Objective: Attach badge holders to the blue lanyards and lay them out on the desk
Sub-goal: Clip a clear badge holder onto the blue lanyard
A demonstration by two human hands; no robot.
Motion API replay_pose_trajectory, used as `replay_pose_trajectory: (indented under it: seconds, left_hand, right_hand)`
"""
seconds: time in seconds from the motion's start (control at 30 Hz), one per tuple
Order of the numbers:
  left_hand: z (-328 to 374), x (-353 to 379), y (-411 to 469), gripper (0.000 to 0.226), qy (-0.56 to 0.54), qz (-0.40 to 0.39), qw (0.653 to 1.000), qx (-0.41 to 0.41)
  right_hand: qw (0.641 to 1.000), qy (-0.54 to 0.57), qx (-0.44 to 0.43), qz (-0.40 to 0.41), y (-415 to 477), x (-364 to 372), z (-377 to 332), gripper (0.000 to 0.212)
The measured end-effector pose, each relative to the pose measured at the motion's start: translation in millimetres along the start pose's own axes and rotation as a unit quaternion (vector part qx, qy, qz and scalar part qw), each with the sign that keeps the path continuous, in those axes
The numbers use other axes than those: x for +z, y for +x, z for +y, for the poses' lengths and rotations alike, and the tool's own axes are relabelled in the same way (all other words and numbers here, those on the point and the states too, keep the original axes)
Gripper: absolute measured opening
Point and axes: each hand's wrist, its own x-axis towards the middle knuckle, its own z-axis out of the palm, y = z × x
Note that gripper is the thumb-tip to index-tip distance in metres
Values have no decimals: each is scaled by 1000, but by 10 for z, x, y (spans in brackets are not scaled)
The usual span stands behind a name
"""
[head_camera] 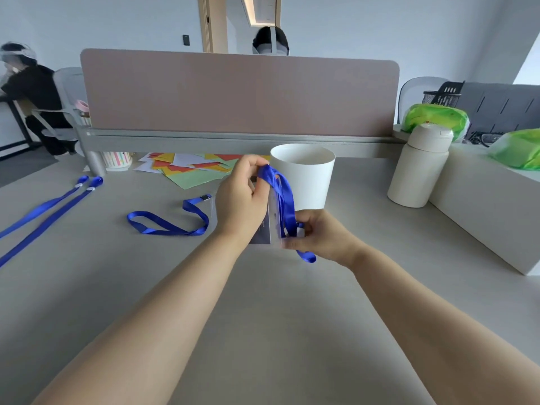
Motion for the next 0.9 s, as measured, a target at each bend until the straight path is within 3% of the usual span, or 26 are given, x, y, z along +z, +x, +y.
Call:
replay_pose_trajectory:
  seconds: [0.17,0.3,0.57,0.67,0.73,0.8,0.9]
  left_hand:
    - [-75,18,204,15,5,12,1000,-3]
    - [-313,82,321,11,46,6,998,-44]
    - [-557,183,527,25,55,46,995,-76]
    - [-634,151,580,31,55,44,993,-98]
    - [-677,121,613,37,61,45,991,-111]
    - [-704,91,639,43,58,53,990,-117]
    - [-731,78,648,52,34,70,990,-114]
  right_hand:
    - [991,23,20,134,147,-212,-89,4]
    - [973,106,-45,199,300,-413,-225,20]
    - [921,174,-69,342,933,-652,-566,21]
    - [905,111,-69,405,1204,-726,-584,24]
    - [907,11,-52,418,1341,-781,-555,16]
    - [921,-93,-7,379,1403,-799,-496,21]
    - [935,-160,40,315,1412,-758,-400,31]
